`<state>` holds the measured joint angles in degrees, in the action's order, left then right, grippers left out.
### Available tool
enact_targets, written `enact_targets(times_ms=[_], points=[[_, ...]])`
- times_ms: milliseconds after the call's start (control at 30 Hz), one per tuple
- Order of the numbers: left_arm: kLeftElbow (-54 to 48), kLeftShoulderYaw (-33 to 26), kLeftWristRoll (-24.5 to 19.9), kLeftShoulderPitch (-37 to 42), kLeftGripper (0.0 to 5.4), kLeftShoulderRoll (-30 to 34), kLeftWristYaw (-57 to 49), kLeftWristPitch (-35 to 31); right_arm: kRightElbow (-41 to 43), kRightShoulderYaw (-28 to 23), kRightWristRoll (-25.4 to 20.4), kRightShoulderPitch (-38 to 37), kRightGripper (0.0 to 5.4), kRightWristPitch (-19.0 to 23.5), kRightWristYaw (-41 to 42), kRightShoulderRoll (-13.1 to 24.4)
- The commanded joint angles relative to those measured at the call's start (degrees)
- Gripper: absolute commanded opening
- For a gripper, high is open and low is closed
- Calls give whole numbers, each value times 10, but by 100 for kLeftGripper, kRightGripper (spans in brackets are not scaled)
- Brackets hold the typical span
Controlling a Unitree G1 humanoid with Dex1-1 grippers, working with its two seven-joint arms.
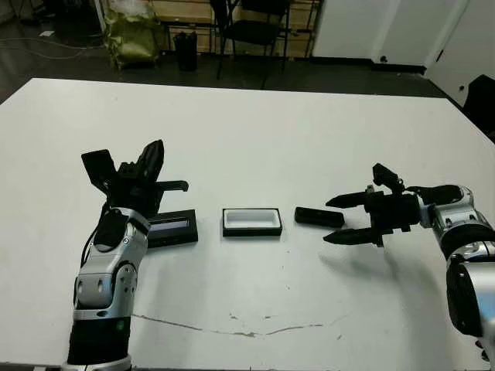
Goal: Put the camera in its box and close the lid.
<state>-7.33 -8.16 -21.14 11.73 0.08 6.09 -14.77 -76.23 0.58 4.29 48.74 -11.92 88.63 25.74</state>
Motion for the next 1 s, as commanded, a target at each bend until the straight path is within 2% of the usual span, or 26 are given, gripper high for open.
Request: enact_targets(times_ms=[33, 200, 367, 467, 533, 700, 767, 833, 1000], points=[[8, 1, 4, -1, 0, 1, -2, -3, -5, -1, 4, -11, 339, 9, -9, -2], [7, 1, 3, -1, 0, 2, -1, -3, -3, -11, -6, -14, 225, 0, -8, -5], [9, 1, 4, -1, 0, 2, 1, 2, -2, 0, 8, -9, 112, 10, -17, -5], [8, 2, 6, -1, 0, 1, -2, 1, 4, 30, 41, 3, 42, 17, -56, 3], [7, 2, 6, -1, 0, 1, -3, -2, 8, 35, 42, 3, 3, 3, -60, 5], [10, 2, 5, -1, 0, 3, 0, 1, 6, 48, 54, 1, 3, -7, -90, 9], [11, 2, 4, -1, 0, 2, 0, 2, 3, 31, 34, -8, 3, -14, -83, 4], [9, 3, 4, -1, 0, 1, -2, -1, -5, 6, 10, -19, 3, -2, -74, -4], [8, 4, 6, -1, 0, 2, -2, 0, -11, -15, -9, -18, 3, 18, -32, -13]])
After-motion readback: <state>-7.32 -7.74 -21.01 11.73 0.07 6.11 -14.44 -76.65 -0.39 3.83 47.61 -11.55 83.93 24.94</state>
